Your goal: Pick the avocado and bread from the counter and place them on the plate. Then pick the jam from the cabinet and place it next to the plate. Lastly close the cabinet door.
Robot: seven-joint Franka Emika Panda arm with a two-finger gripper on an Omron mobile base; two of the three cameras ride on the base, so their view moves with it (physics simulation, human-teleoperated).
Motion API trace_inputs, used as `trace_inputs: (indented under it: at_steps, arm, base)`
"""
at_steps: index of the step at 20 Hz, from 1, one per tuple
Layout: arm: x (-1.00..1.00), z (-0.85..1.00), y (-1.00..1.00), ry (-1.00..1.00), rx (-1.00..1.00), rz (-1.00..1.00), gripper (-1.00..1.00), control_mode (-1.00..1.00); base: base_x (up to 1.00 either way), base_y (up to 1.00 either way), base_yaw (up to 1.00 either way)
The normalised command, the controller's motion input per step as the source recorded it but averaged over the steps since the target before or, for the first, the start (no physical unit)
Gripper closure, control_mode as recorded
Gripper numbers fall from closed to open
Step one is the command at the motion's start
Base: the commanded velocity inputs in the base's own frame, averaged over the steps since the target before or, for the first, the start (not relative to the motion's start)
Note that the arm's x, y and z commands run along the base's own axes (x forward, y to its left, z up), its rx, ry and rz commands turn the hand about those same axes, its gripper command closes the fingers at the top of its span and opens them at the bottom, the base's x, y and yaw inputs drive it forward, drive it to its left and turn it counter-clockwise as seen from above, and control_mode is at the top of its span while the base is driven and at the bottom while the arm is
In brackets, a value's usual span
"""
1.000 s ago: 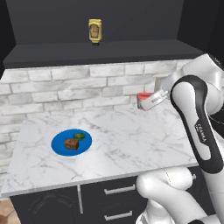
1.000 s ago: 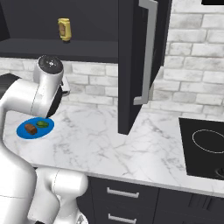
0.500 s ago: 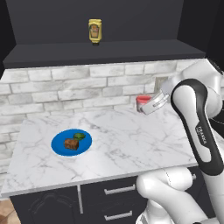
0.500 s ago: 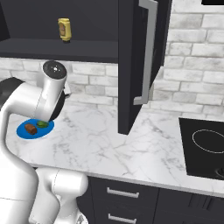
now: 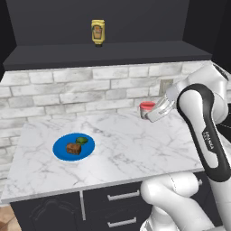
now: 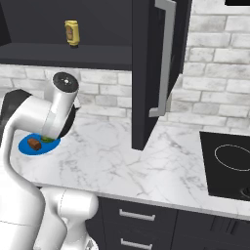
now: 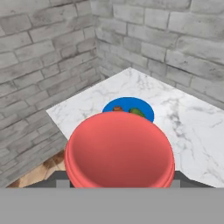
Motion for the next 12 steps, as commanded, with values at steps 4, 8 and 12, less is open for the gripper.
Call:
trace_inputs:
  at_steps: [4,8,12]
  arm:
    - [0.03,-0.26,0.0,0.0,0.0,0.05,1.0,-1.0]
    - [0.16,-0.28,0.04,0.0,-0.01,0.04,1.0,-1.0]
    - [0.17,-0.27,0.03,0.0,-0.01,0.04,1.0,-1.0]
  base:
    - [0.0,0.0,0.0]
    - [0.0,0.0,0.0]
    - [0.0,0.0,0.0]
